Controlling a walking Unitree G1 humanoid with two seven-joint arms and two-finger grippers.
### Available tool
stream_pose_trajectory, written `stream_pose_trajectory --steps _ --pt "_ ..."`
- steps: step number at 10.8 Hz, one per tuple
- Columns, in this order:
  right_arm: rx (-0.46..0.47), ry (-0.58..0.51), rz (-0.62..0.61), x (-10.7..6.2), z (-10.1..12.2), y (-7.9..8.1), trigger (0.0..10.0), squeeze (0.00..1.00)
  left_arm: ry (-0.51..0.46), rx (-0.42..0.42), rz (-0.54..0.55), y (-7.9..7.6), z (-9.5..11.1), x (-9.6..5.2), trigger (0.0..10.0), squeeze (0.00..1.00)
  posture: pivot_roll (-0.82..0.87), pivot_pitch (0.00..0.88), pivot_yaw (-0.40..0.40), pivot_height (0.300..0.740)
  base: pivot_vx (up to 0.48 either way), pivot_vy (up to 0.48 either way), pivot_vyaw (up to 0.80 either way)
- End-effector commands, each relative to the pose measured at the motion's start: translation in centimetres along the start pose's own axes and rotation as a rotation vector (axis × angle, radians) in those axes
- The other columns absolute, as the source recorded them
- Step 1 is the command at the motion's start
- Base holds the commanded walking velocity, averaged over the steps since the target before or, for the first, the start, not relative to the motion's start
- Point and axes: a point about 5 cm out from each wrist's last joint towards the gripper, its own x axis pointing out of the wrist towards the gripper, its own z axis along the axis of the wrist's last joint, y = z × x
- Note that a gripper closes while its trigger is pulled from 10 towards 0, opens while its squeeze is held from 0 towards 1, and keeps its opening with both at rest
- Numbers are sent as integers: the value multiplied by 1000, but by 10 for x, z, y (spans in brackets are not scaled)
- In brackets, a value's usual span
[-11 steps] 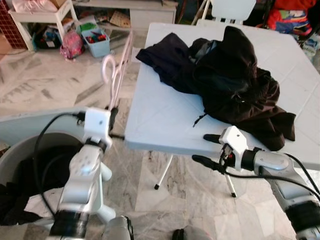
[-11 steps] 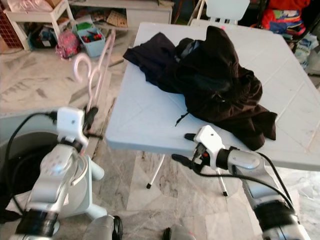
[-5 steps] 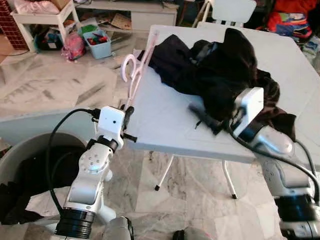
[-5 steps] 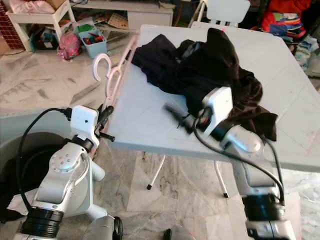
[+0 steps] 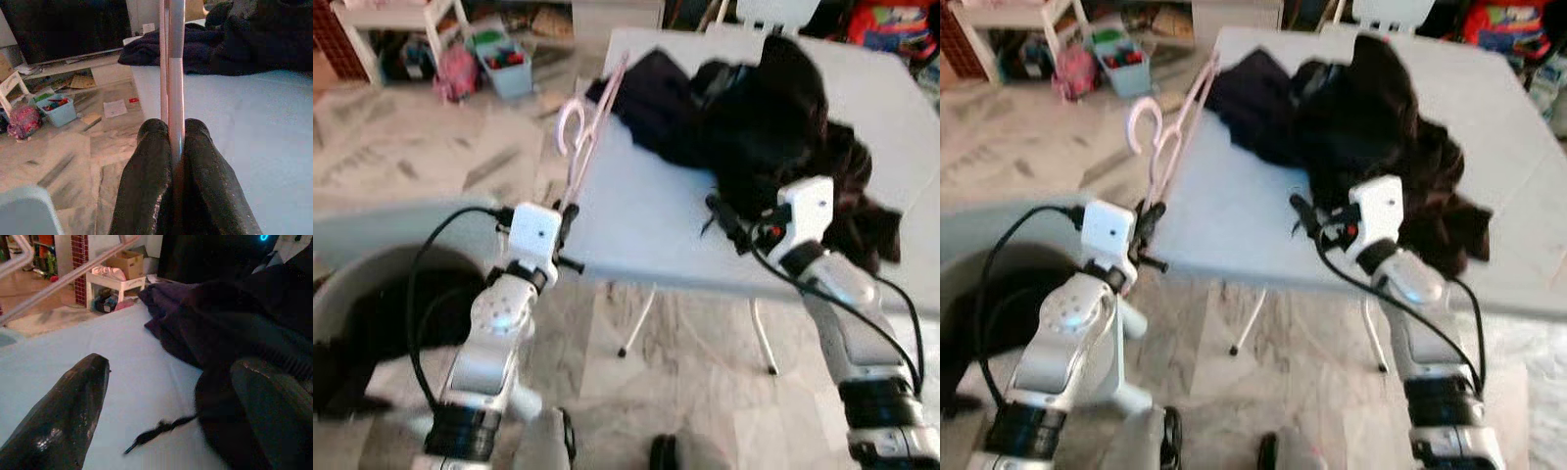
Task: Hang hanger
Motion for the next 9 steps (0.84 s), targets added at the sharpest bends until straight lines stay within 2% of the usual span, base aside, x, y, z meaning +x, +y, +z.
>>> stream_pose_trajectory --steps 1,5,6,7,9 --pt "-16 -18 -33 1 4 -7 10000 0 -8 11 1 -1 2 1 10000 0 -21 33 -45 740 -304 0 0" --pt "-29 -1 -55 5 2 -11 10000 0 -5 7 1 -3 2 0 10000 0 -20 36 -46 740 -310 0 0" --pt "-18 69 -16 3 -10 -10 10000 0 -5 4 0 -2 2 0 10000 0 -25 39 -41 740 -315 0 0" --pt "-21 72 -7 3 -10 -12 10000 0 -4 5 -4 -2 2 1 10000 0 -25 40 -41 740 -304 0 0" --pt "-45 89 -54 5 -12 -20 10000 0 -1 4 -12 -3 2 2 10000 0 -32 52 -37 740 -291 0 0"
